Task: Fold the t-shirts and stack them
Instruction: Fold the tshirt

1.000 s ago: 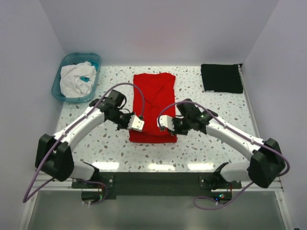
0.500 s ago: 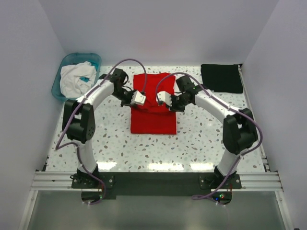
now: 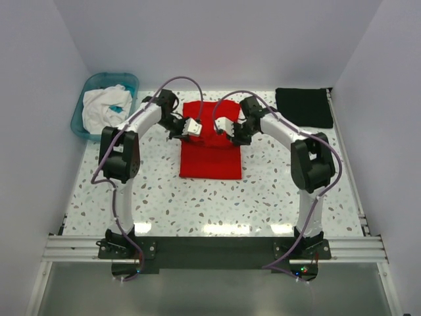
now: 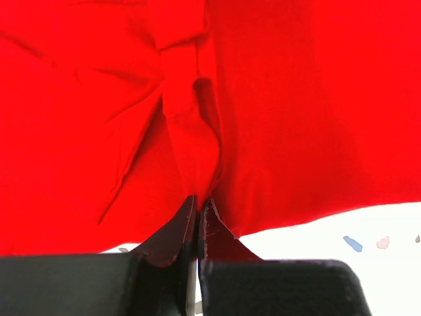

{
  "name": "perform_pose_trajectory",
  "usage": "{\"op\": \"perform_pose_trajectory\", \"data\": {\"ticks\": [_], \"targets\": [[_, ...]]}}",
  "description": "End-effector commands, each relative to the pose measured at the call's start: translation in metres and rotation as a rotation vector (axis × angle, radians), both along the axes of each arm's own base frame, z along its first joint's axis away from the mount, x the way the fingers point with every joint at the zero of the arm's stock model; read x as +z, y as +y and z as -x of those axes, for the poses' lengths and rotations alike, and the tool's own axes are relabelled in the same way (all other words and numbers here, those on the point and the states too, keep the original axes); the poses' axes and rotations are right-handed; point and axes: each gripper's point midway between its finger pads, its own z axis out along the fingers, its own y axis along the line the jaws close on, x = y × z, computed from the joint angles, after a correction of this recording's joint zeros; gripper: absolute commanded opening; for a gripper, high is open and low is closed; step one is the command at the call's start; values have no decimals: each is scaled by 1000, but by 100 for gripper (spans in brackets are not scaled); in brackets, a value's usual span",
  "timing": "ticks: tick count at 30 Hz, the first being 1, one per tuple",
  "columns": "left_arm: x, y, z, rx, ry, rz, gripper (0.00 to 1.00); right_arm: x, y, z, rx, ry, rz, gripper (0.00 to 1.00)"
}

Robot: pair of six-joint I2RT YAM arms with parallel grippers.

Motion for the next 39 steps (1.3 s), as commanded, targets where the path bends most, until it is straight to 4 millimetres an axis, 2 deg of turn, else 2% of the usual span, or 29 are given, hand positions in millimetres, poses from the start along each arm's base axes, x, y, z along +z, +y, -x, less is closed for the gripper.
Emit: {"op": "perform_pose_trajectory", "data": {"ticks": [1,3,4,6,7,10,12,13,14,15,16,17,18,19,20,23,24,25,27,28,29,30,31,32,35,37,39], "targets": [[4,3,-20,11,-59,0,0,9,7,-21,3,-46,-34,0],[1,6,-25,48,-53,-1,3,8,6,-29,-28,-56,-27,0],[1,5,-32,77,-61,0,16,8,7,-33,-41,-59,-27,9],[5,9,-44,148,-76,9,28,12,4,-41,-82,-78,-17,21],[16,11,-58,222,-95,39,35,15,2,-45,-106,-95,-12,33],[51,30,-88,403,-141,118,44,43,-9,-70,-230,-203,-31,48],[69,53,-105,514,-164,164,46,66,-20,-80,-300,-250,-58,52],[81,60,-106,580,-144,196,47,72,-26,-83,-334,-263,-52,54],[81,75,-105,629,-125,204,48,75,-31,-80,-352,-251,-48,54],[83,80,-101,652,-110,212,49,85,-37,-76,-374,-252,-57,54],[97,82,-92,655,-112,232,53,84,-40,-69,-382,-232,-51,54],[84,84,-77,656,-72,220,54,85,-41,-58,-378,-203,-53,54],[84,83,-65,637,-62,223,54,97,-42,-47,-370,-201,-72,54],[100,76,-48,569,-87,252,54,93,-41,-33,-358,-168,-71,53],[83,71,-25,537,-35,246,54,91,-37,-15,-332,-109,-91,52],[70,50,27,415,4,223,54,86,-30,28,-288,-6,-102,48],[63,45,41,379,18,210,54,83,-21,42,-257,18,-108,46],[52,36,67,313,27,189,54,73,-21,58,-244,46,-97,44],[42,28,90,248,9,172,55,65,-6,79,-194,58,-91,42],[33,21,112,186,-7,153,55,56,-4,93,-177,76,-78,41],[29,19,121,165,-18,148,55,53,8,101,-139,68,-81,41],[27,16,124,144,-51,149,56,47,12,107,-131,76,-78,42],[19,14,138,105,-61,137,57,37,13,117,-119,94,-64,42],[15,12,141,89,-70,128,58,33,22,120,-95,84,-69,42],[2,12,143,60,-87,102,59,9,26,123,-81,76,-36,42],[-8,12,142,53,-75,86,59,-6,21,124,-79,73,0,42],[-10,12,139,49,-79,80,59,-19,19,123,-73,77,27,42]]}}
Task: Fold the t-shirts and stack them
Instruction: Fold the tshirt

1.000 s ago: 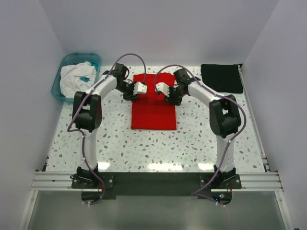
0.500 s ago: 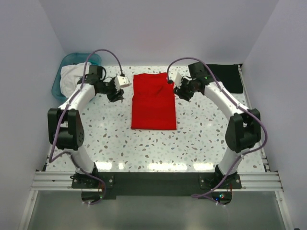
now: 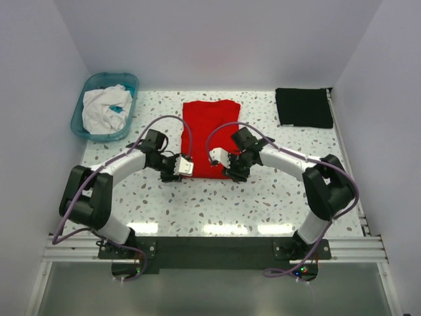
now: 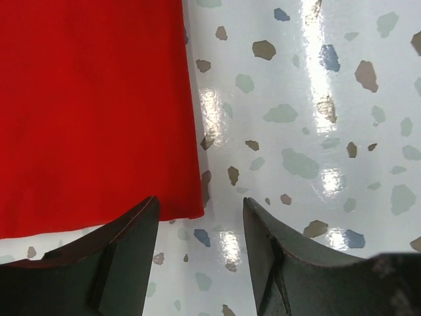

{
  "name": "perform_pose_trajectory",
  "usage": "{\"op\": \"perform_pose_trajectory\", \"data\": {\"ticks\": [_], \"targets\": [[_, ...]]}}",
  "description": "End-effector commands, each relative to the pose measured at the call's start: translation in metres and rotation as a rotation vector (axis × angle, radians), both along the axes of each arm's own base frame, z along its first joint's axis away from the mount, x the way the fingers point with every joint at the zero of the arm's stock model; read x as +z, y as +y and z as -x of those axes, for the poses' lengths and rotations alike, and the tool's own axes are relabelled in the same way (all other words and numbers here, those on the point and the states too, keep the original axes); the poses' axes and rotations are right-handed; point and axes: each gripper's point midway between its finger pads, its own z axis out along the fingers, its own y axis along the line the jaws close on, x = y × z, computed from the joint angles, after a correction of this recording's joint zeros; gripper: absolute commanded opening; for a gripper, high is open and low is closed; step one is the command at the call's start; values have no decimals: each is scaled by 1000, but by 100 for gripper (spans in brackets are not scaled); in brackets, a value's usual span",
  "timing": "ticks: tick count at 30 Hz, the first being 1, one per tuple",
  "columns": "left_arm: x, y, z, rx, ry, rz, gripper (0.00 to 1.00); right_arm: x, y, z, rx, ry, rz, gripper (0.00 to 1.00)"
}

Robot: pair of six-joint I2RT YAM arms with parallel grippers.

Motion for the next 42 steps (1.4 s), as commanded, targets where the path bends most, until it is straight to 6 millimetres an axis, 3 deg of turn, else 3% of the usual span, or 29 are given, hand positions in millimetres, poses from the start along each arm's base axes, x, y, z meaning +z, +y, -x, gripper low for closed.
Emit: {"op": "perform_pose_trajectory", "data": {"ticks": [1,7,11,12,15,16,18,19,20,23,24,27,32,35,37,38,40,42], "targets": [[2,-7,-21,-54,-110,5,59,-14,3,-17,-5,-54,8,42],[-23,0,-21,-75,-84,-57,56,-42,-9,-11,12,-55,82,43],[-34,5,-19,-74,-62,-91,47,-53,-17,-17,11,-89,125,42],[-37,6,-18,-73,-51,-100,44,-55,-19,-17,9,-93,139,39],[-42,9,-16,-72,-15,-124,26,-54,-20,-16,-2,-83,144,8],[-39,9,-19,-49,-7,-125,19,-50,-19,-18,-8,-88,137,0],[-34,8,-22,-30,-9,-116,11,-40,-16,-18,-18,-88,119,0],[-25,4,-27,-7,-10,-96,2,-34,-13,-20,-24,-94,104,0],[-19,2,-30,7,-13,-81,0,-25,-13,-20,-27,-100,93,0],[10,-6,-46,74,-39,-34,0,1,-8,-25,-51,-101,48,0],[17,-7,-48,88,-32,-30,0,21,-3,-33,-61,-133,15,0],[44,-11,-63,154,-28,1,0,53,-4,-45,-101,-166,-31,0],[78,-15,-74,187,-72,66,0,77,-17,-51,-124,-189,-34,0],[98,-15,-65,196,-108,95,0,86,-20,-41,-113,-177,-47,0],[99,-17,-51,168,-98,103,0,95,-22,-31,-102,-176,-58,0],[105,-14,-38,149,-91,105,0,92,-25,-22,-92,-164,-56,0],[99,-15,-12,83,-72,95,0,98,-29,-6,-57,-175,-68,0],[88,-10,29,-31,-42,43,0,89,-35,16,-26,-137,-60,0]]}}
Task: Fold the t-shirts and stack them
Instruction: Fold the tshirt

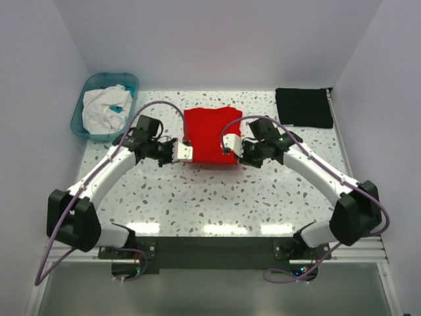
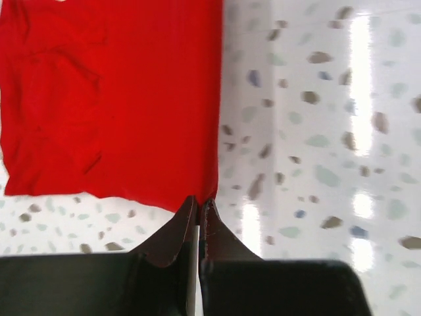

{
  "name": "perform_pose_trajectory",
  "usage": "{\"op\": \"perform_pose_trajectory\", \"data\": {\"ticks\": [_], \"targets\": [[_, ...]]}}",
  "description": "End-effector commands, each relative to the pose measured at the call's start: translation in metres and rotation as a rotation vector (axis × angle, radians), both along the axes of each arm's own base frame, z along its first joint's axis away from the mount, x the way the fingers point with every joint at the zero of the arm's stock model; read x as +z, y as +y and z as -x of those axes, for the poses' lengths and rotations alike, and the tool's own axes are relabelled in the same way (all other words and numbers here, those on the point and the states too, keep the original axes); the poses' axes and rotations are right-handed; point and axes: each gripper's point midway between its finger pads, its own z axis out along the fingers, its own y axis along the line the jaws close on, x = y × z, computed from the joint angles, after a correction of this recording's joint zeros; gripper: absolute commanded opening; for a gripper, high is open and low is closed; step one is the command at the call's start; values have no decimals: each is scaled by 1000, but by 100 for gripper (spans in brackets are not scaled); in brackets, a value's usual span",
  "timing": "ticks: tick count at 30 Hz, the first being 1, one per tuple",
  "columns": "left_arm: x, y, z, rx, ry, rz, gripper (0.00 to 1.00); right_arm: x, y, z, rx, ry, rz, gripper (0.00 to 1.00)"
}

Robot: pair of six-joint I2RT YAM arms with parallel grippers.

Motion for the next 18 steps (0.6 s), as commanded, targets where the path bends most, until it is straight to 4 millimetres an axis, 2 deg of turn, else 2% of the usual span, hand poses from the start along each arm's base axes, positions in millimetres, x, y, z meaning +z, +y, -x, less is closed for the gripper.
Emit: {"op": "perform_pose_trajectory", "data": {"ticks": [1,3,4,5,7,9,10,11,13,14,15,16,17,18], "targets": [[-14,3,79,-170,131,-43,0,10,-9,52,86,54,-15,0],[-12,5,106,-229,143,-35,0,9,-11,73,102,93,-22,0],[-11,8,116,-247,157,-34,0,9,-10,94,122,150,-29,0],[-7,13,134,-271,183,-37,0,21,-9,104,132,144,-53,0],[1,16,158,-298,241,-22,0,32,-7,129,141,204,-92,0],[18,14,162,-301,227,4,0,50,-4,134,135,192,-134,0],[23,13,160,-286,229,10,0,54,-4,133,127,194,-135,0],[31,11,153,-273,225,16,0,60,-5,125,119,159,-123,0],[36,6,137,-249,213,19,0,54,-6,106,117,147,-75,0],[36,4,123,-234,227,16,0,60,-4,95,116,134,-90,0],[36,3,115,-234,228,16,0,50,-7,78,82,171,-82,0],[34,2,106,-226,235,13,0,50,-7,67,86,172,-84,0],[32,2,85,-207,250,13,0,57,-3,55,91,162,-95,0],[32,1,75,-200,260,20,0,56,-4,46,86,165,-89,0]]}}
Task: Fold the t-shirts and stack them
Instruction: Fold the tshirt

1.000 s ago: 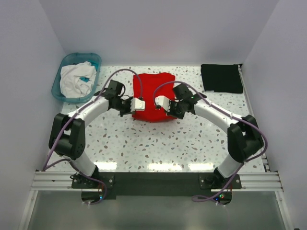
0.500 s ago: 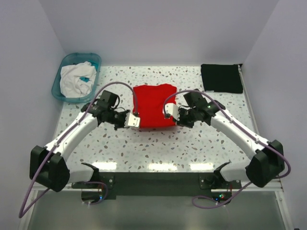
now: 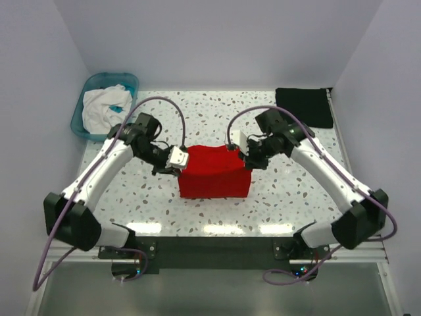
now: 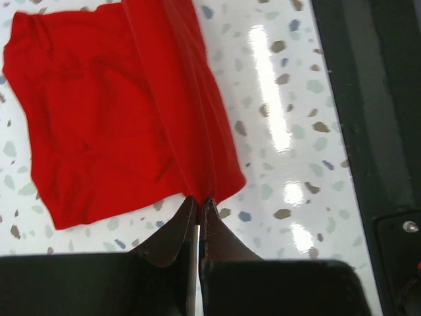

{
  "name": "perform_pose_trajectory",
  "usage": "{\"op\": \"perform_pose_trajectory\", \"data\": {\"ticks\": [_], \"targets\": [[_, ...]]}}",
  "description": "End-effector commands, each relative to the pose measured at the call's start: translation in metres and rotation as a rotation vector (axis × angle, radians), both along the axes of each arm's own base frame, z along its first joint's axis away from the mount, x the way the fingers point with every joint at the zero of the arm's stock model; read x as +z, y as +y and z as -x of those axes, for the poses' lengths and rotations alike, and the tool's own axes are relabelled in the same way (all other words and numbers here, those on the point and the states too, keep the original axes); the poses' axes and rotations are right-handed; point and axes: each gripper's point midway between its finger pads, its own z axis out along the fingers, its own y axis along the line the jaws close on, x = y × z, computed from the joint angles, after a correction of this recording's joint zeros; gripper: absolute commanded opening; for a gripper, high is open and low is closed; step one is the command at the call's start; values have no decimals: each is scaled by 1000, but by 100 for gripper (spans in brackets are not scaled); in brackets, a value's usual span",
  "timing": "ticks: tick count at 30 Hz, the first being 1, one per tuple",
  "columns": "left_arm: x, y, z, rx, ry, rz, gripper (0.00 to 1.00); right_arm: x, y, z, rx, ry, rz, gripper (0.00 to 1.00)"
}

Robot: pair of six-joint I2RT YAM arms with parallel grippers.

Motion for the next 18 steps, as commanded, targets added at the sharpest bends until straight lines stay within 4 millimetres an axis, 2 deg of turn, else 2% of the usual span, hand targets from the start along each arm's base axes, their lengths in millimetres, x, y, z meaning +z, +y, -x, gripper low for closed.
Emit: {"op": "perform_pose_trajectory", "data": {"ticks": [1,2,3,4,5,7,8,13,14,15,17,18], "targets": [[1,-1,-39,37,55,16,0,-10,-5,-38,9,41,35,0],[-10,-2,-51,43,104,11,0,-4,-3,-49,13,23,30,0],[0,-1,-70,55,75,35,0,-6,-4,-55,15,29,39,0],[-1,-2,-79,65,88,34,0,-18,-7,-64,19,60,60,0],[-3,-3,-98,73,89,36,0,-14,-6,-73,19,45,54,0],[-4,-4,-114,81,96,46,0,-20,-8,-87,17,48,65,0],[-6,-5,-129,85,91,48,0,-24,-6,-97,16,55,69,0],[-20,-6,-161,86,88,35,0,-33,-7,-133,-5,51,76,0],[-24,-6,-170,92,90,35,0,-29,-6,-142,-9,30,73,0],[-26,-6,-174,93,90,32,0,-40,-8,-150,-19,51,84,0],[-30,-6,-187,111,91,38,0,-37,-8,-164,-26,43,80,0],[-31,-6,-192,114,89,42,0,-49,-10,-169,-31,72,90,0]]}}
